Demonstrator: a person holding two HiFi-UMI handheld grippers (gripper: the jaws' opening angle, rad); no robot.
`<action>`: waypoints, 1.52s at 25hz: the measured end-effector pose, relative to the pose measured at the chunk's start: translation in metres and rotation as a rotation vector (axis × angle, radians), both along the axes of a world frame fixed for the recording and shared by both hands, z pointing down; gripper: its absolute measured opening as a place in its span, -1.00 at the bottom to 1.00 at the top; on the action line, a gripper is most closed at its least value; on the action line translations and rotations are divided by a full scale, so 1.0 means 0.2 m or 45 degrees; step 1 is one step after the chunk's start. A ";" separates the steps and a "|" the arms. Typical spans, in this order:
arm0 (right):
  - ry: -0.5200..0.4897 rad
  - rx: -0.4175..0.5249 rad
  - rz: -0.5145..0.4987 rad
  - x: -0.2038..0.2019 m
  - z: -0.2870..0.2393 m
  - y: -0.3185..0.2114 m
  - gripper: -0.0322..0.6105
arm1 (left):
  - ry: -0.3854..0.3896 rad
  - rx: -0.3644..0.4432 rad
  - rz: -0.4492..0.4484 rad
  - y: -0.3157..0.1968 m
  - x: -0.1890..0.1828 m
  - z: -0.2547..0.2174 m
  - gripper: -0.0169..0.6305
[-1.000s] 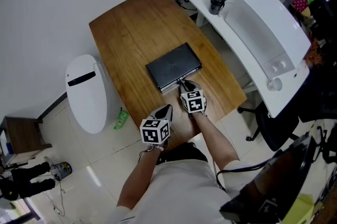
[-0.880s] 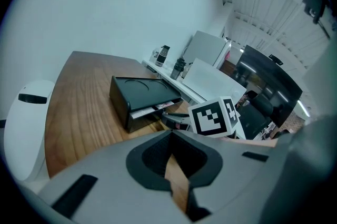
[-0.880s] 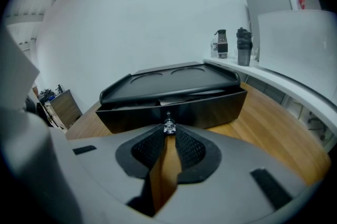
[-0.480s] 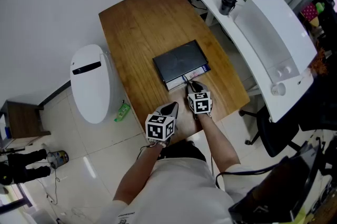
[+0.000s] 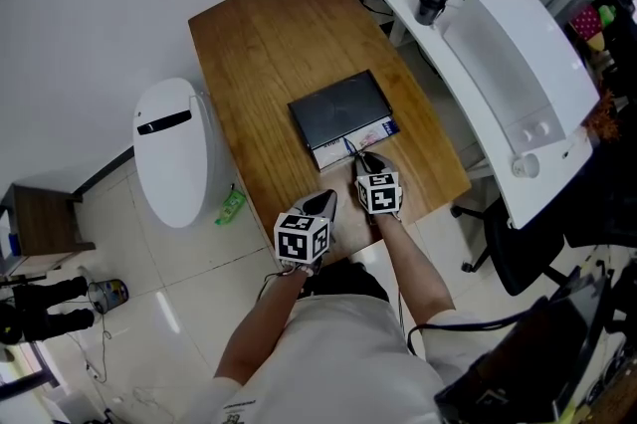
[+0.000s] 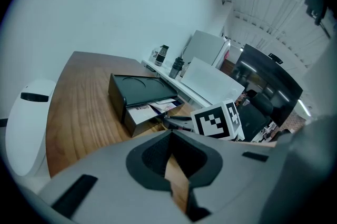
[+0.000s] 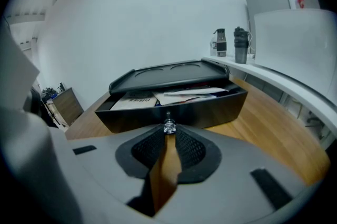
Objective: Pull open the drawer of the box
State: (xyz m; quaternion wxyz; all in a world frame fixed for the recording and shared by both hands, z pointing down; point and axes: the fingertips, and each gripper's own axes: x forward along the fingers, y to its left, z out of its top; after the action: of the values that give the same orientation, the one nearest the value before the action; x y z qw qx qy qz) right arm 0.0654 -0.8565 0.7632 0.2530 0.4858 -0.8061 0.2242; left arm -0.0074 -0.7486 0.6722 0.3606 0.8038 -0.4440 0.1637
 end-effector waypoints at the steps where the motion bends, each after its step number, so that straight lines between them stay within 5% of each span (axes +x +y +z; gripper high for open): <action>1: 0.002 -0.001 -0.002 0.00 0.00 0.01 -0.73 | 0.002 0.001 -0.002 0.00 0.00 0.00 -0.94; 38: 0.003 -0.044 0.004 0.13 0.04 0.23 -0.73 | 0.004 -0.008 0.007 0.12 0.05 0.02 -0.94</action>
State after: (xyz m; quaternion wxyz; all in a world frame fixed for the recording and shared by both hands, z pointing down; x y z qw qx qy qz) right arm 0.0905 -0.8110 0.7703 0.2620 0.4830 -0.8010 0.2377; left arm 0.0034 -0.7237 0.6754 0.3633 0.8042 -0.4406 0.1647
